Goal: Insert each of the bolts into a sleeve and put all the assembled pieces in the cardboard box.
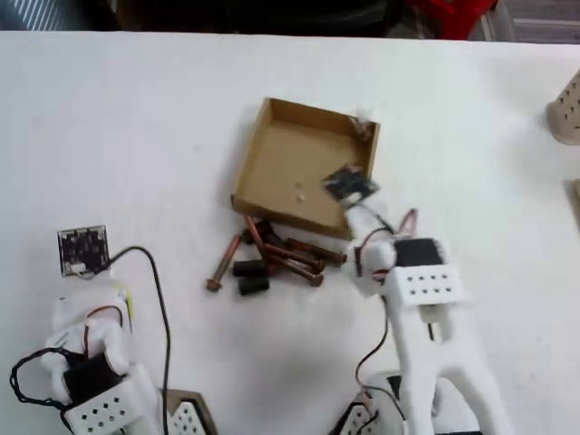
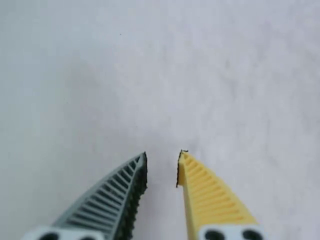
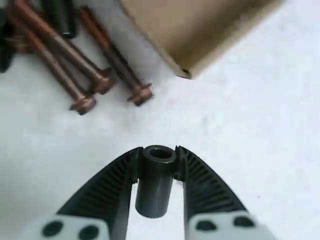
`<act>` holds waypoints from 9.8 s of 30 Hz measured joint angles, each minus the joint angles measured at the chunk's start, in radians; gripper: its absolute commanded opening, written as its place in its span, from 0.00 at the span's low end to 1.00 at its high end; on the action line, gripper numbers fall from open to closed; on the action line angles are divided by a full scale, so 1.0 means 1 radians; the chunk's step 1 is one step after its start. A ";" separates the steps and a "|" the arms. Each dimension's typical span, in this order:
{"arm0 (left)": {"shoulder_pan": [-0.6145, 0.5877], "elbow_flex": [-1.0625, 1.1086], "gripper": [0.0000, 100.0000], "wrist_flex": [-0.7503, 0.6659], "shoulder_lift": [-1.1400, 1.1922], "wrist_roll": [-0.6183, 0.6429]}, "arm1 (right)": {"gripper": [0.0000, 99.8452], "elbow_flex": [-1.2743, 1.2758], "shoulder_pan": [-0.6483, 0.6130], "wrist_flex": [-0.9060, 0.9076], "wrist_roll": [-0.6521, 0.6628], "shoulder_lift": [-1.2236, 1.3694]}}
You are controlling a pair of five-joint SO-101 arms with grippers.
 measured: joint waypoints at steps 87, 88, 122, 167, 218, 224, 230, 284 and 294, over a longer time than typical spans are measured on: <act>0.023 0.014 0.13 0.000 -0.002 -0.032 | 0.03 0.316 0.365 -0.370 -0.224 -0.055; 0.023 0.014 0.13 0.000 -0.002 -0.032 | 0.03 0.313 0.365 -0.368 -0.227 -0.055; 0.051 0.014 0.13 0.000 -0.002 -0.032 | 0.11 -0.097 0.446 -0.241 -0.741 0.434; 0.051 0.014 0.02 -0.023 -0.002 -0.032 | 0.02 -0.071 0.370 -0.143 -0.384 0.384; 0.914 -0.618 0.06 -0.302 1.208 0.388 | 0.02 0.058 0.316 -0.187 -0.333 0.212; 0.913 -0.606 0.18 -0.307 1.214 0.388 | 0.02 0.058 0.316 -0.187 -0.333 0.212; 0.905 -0.535 0.15 -0.427 1.214 0.388 | 0.02 0.058 0.316 -0.187 -0.333 0.212; 0.120 -0.893 0.05 -0.302 1.665 0.738 | 0.02 0.058 0.316 -0.187 -0.333 0.212; 0.106 -0.896 0.28 -0.279 1.665 0.589 | 0.02 0.068 0.315 -0.187 -0.267 0.212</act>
